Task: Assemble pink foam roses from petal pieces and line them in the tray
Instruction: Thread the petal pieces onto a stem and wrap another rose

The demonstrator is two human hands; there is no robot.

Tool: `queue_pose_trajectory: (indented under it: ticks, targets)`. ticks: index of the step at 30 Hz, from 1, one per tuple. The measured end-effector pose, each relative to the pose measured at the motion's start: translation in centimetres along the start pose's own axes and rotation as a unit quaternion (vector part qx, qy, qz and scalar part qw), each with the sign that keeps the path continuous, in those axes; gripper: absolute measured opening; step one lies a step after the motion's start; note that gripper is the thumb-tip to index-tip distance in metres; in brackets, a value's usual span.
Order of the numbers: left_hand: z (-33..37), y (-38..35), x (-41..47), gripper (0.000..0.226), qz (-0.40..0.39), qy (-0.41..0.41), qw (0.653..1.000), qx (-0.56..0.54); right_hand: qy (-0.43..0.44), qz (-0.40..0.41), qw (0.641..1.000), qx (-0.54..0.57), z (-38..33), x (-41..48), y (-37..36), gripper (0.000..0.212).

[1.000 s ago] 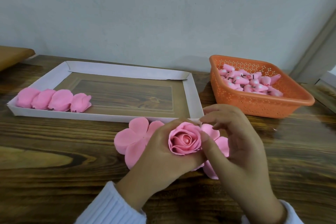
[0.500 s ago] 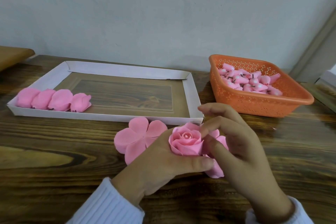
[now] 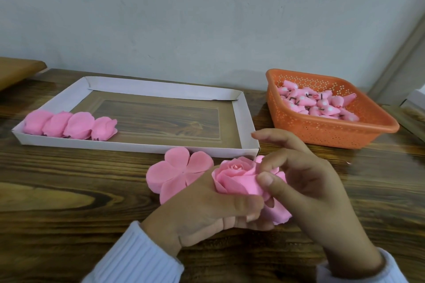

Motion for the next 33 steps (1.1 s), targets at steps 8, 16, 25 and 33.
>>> queue_pose_trajectory:
  ticks: [8,16,25,33]
  targets:
    - [-0.3,0.5,0.1,0.041,0.005,0.015,0.999,-0.028,0.008,-0.024,1.000,-0.005,-0.5,-0.1,-0.5,0.005]
    - [-0.4,0.4,0.0,0.041,-0.004,0.029,1.000,-0.001,-0.012,-0.042,0.999,-0.025,-0.1,-0.2,-0.5,0.007]
    - [-1.2,0.7,0.1,0.041,0.001,0.049,0.999,0.004,0.004,-0.074,0.996,-0.045,-0.7,-0.5,-1.2,0.018]
    - [-1.4,0.7,0.4,0.048,0.012,0.072,0.997,-0.030,-0.020,-0.075,0.997,0.003,-0.2,-0.4,-1.0,0.006]
Point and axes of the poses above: each hand's wrist, its own x-axis towards the middle knuckle, its own y-axis out of the back of the hand, z = x × y, the point moved 8 cm from there along x, towards the middle knuckle, and after that the axes turned 11 degrees about z, right-handed, at the moved point
